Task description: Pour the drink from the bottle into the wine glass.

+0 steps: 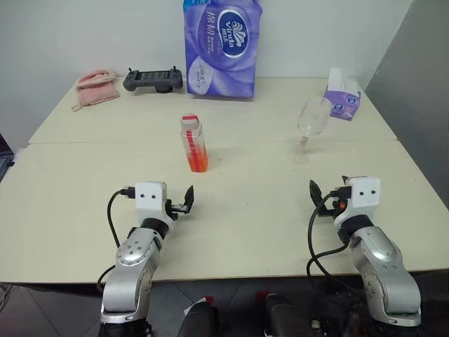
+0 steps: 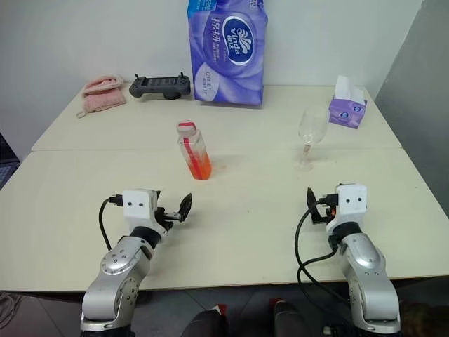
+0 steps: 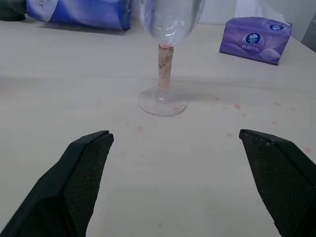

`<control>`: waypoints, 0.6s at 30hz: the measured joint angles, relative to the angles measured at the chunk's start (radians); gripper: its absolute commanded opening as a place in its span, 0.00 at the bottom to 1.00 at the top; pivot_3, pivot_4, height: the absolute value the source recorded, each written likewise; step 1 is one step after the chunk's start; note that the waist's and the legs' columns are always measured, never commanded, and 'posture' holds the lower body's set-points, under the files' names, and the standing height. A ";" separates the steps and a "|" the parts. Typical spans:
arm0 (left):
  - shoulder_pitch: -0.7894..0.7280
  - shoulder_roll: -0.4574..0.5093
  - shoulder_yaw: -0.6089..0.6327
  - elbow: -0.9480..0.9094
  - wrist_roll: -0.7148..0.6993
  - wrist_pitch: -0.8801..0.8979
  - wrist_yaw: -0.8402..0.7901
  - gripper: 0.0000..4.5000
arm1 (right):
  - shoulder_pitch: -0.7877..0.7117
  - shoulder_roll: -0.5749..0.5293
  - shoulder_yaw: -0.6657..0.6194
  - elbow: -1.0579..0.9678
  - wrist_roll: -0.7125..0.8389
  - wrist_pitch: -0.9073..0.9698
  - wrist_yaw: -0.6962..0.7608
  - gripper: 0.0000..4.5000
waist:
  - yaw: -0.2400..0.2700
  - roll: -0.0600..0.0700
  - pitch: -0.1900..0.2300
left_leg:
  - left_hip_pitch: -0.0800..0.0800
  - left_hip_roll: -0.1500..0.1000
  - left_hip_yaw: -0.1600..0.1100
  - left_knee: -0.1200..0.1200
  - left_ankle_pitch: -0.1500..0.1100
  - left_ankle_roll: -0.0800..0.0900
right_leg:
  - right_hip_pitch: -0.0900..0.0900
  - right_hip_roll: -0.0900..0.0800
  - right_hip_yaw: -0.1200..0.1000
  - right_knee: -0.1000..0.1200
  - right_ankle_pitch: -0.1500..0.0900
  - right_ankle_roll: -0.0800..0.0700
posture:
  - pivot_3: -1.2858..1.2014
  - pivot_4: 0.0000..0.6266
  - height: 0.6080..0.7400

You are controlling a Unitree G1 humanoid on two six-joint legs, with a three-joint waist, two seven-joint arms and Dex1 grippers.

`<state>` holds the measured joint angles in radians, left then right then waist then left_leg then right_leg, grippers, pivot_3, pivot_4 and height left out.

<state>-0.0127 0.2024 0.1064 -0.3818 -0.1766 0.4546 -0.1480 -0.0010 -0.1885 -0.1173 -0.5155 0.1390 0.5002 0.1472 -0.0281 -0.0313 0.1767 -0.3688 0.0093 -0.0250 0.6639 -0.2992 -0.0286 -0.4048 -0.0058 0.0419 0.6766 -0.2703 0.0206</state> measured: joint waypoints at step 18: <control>-0.035 -0.009 -0.003 0.000 -0.007 0.002 0.001 0.99 | -0.003 0.003 0.000 0.000 0.000 -0.012 -0.013 1.00 | 0.000 0.000 0.000 | 0.000 0.000 0.000 0.000 0.000 0.000 | 0.000 0.000 0.000 0.000 0.000 0.000 | 0.52 0.24 1.00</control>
<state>-0.0477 0.1936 0.1032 -0.3817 -0.1835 0.4570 -0.1465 -0.0040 -0.1850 -0.1175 -0.5155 0.1390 0.4885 0.1341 -0.0281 -0.0313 0.1767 -0.3688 0.0093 -0.0250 0.6639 -0.2992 -0.0285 -0.4048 -0.0058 0.0420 0.6767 -0.2703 0.0206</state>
